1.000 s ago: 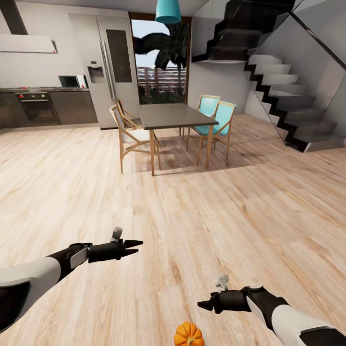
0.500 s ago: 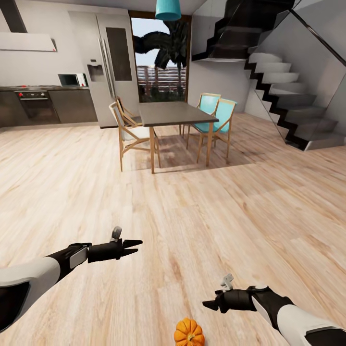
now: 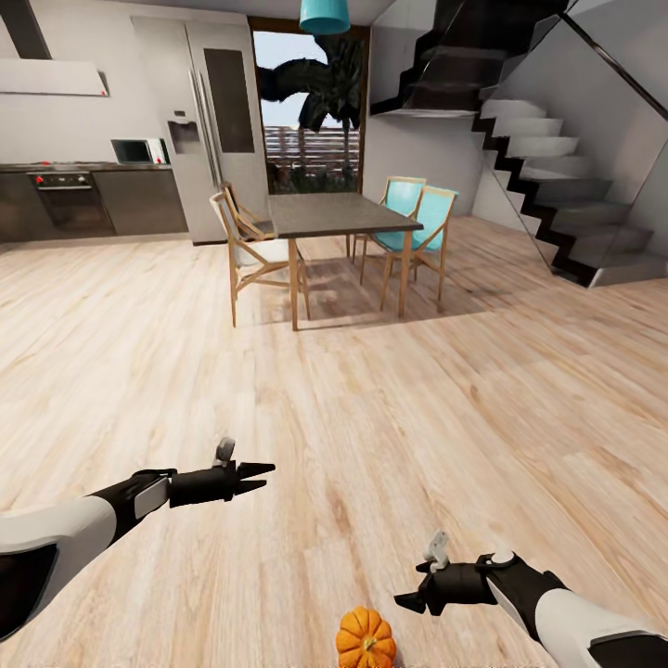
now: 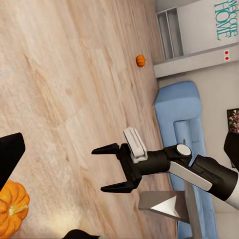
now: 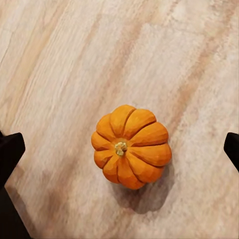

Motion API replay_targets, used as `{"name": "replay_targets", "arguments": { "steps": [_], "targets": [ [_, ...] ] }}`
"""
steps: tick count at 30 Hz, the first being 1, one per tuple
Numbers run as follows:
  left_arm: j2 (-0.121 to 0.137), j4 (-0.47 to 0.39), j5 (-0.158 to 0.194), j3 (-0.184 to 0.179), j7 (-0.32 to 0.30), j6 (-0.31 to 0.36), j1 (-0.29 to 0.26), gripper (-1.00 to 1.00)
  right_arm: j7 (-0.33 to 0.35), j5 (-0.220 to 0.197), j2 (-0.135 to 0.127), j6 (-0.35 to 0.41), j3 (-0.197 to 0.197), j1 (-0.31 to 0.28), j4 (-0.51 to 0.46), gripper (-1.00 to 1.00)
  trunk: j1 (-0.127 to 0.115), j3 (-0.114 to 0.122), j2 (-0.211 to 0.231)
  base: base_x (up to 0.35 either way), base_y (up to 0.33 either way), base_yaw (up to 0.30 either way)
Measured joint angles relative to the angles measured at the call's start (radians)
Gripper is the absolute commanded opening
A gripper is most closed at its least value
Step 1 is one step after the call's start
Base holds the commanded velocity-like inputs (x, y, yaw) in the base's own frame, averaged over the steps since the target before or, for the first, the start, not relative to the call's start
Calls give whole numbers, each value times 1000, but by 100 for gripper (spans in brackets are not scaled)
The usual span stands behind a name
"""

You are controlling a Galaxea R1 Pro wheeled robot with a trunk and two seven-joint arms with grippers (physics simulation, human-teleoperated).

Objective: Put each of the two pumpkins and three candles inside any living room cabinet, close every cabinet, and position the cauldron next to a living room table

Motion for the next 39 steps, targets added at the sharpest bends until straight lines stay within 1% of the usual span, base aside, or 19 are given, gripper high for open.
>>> {"name": "replay_targets", "arguments": {
  "steps": [18,23,25,26,27,28,29,31,39],
  "targets": [
    [-2,0,0,0,0,0,0,100,0,1,4,0,0,0,-1,100,69,-56,-126,0,0,0],
    [-2,0,0,0,0,0,1,100,10,0,3,0,0,0,-3,100,73,-75,-130,0,0,0],
    [-2,0,0,0,0,0,1,100,51,0,1,-1,0,0,-4,100,74,-83,-130,0,0,0],
    [-2,0,0,0,0,0,1,100,177,1,-7,-2,1,0,-4,100,74,-87,-130,0,0,0],
    [-2,0,0,0,0,0,1,100,246,0,-16,-3,1,0,-5,100,74,-91,-131,0,0,0],
    [-2,0,0,0,0,0,1,100,265,0,-19,-3,0,0,-5,100,75,-95,-131,0,0,0],
    [-3,0,-1,0,0,0,1,100,305,-1,-24,-8,0,0,-5,100,75,-99,-131,0,0,0],
    [-2,0,-1,0,0,0,1,100,328,-3,-27,-18,0,0,-4,100,76,-106,-132,0,0,0],
    [-3,0,-1,0,0,0,2,100,334,-8,-31,-23,-5,0,-3,100,80,-137,-134,0,0,0]
  ]
}}
